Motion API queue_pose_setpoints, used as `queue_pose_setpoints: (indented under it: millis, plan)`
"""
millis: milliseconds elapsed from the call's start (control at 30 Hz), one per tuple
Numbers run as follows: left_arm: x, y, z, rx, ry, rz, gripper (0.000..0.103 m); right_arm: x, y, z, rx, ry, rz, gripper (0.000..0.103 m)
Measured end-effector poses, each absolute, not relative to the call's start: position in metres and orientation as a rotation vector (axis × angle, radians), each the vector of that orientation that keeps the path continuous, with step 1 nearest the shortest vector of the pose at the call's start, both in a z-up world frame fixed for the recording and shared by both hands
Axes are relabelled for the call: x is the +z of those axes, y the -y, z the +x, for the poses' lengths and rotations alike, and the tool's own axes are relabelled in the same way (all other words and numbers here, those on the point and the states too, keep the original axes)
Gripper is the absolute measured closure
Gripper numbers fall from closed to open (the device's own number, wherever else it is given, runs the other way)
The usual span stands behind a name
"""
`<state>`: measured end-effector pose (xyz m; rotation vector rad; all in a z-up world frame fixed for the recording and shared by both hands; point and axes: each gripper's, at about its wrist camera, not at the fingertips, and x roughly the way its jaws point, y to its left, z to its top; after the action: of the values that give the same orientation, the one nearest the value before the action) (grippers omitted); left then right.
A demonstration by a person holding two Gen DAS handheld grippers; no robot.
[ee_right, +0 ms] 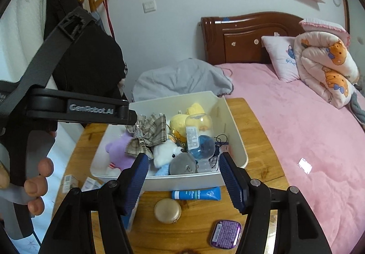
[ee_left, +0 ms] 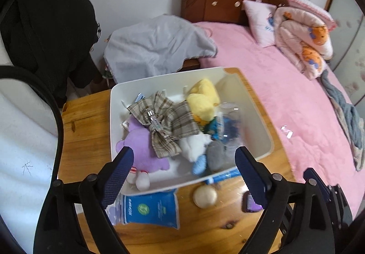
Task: Organize objects
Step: 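Withdraw both tools from the tray back toward the table items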
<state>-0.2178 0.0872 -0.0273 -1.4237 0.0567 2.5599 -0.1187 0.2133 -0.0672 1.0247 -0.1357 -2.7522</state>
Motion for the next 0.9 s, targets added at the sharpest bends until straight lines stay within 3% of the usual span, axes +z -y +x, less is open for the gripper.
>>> queue_pose_setpoints:
  millis: [300, 433, 900]
  plan:
    - [0.013, -0.089, -0.163, 2.554, -0.002, -1.248, 0.011, -0.039, -0.229, -0.082, -2.786, 0.180, 0.922, 0.037]
    - [0.024, -0.086, -0.137, 2.565, 0.014, -1.163, 0.010, -0.030, -0.236, -0.061, -2.799, 0.185, 0.867, 0.031]
    - [0.015, -0.046, -0.086, 2.591, 0.134, -1.090, 0.007, -0.026, -0.243, -0.013, -2.807, 0.133, 0.826, 0.031]
